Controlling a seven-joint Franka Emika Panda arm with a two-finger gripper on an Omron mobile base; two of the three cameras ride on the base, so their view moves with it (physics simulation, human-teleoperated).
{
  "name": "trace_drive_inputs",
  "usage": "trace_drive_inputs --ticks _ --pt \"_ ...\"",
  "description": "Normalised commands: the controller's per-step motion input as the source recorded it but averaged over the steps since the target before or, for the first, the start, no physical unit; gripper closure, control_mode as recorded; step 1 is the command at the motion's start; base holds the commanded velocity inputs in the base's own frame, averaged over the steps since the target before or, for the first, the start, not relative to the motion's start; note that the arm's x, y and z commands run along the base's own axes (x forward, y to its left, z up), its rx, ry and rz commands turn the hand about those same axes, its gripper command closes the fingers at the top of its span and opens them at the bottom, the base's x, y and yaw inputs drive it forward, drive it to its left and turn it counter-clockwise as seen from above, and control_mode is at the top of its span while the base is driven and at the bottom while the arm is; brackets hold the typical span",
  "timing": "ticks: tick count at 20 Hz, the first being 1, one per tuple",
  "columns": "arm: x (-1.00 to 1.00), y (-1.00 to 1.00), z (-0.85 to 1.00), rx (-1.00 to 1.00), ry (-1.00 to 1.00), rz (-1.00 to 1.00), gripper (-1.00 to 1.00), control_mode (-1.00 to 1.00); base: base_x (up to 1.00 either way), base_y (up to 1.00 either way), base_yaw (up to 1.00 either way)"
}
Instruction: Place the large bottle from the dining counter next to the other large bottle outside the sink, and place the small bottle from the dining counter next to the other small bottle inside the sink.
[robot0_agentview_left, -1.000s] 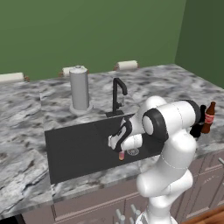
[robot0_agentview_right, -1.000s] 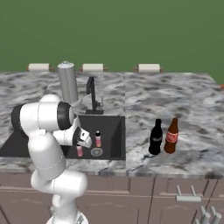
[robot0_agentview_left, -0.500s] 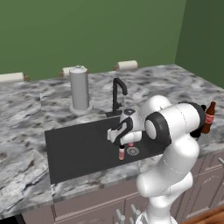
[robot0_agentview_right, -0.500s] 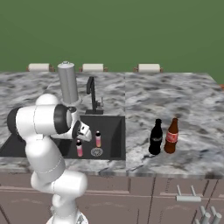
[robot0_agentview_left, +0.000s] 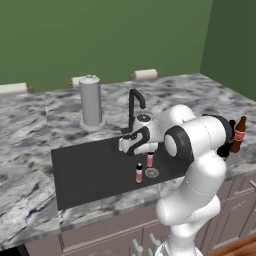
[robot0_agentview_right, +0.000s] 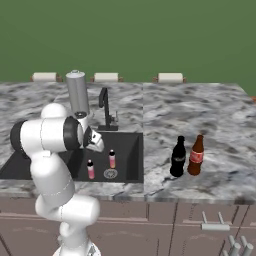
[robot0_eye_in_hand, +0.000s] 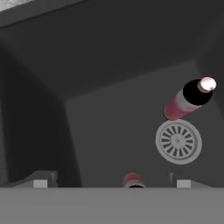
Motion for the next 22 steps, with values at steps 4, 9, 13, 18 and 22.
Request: trace_drive_inputs --ticks 4,9,13,18,22 --pt "0.00 0.17 0.30 0.00 -0.03 0.00 -1.00 -1.00 0.00 0.00 0.00" --pt "0.00 0.03 0.56 0.00 -0.08 0.00 -1.00 -1.00 0.00 0.00 0.00" --pt "0.00 0.00 0.52 0.00 -0.09 0.00 -1.00 -1.00 0.00 0.00 0.00" --pt "0.00 0.12 0.29 0.00 -0.01 0.00 -1.00 -1.00 0.00 0.00 0.00" --pt "0.00 0.17 0.36 0.00 0.00 0.00 -1.00 -1.00 0.00 0.00 0.00"
